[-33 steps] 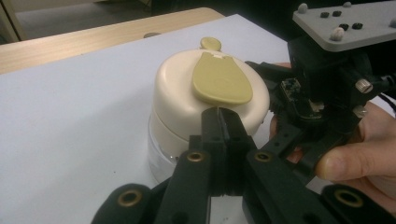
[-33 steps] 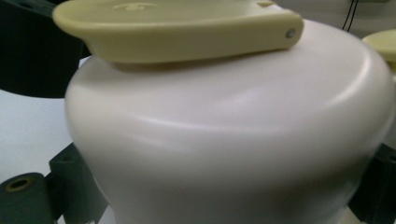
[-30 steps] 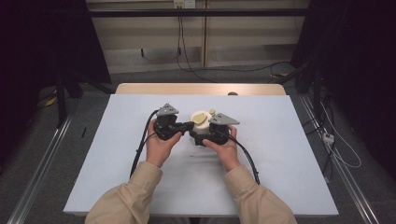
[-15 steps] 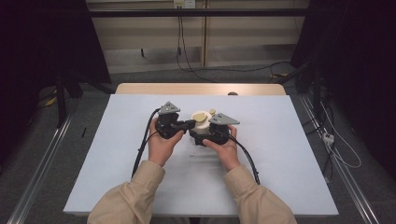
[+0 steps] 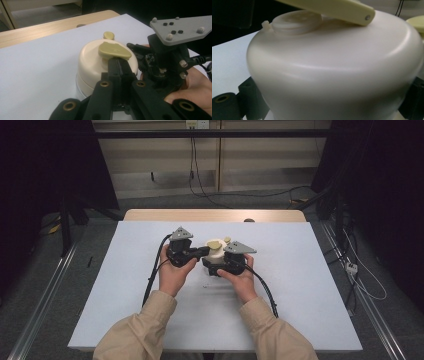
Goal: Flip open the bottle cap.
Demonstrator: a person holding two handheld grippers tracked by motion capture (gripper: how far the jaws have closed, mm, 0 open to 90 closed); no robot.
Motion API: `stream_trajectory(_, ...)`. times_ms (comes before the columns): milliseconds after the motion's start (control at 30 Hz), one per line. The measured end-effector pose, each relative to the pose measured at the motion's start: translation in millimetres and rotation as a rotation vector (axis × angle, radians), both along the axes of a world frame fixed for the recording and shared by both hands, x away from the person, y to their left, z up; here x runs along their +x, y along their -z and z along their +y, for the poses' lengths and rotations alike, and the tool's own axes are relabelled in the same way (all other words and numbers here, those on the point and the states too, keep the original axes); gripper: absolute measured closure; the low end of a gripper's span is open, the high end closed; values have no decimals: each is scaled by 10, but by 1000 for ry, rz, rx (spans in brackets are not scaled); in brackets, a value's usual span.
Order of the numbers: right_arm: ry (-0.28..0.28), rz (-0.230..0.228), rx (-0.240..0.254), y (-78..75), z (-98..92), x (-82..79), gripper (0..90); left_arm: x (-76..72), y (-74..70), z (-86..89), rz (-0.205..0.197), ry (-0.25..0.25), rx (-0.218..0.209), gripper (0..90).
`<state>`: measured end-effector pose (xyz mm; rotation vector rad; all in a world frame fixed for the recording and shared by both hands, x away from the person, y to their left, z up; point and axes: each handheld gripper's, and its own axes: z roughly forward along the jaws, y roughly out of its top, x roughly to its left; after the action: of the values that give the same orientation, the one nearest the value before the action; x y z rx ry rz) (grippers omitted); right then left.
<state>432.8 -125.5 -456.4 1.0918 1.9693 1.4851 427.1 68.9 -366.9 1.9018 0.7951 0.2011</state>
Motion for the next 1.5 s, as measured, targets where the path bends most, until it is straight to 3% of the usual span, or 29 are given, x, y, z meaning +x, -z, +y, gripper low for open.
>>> stream_trajectory(1033, 0, -3, 0, 2, 0, 0, 62, 112, -124, -148, 1, 3, 3, 900)
stream_trajectory(1500, 2, -2, 0, 1, 2, 0, 62, 112, -113, -162, 0, 3, 4, 900)
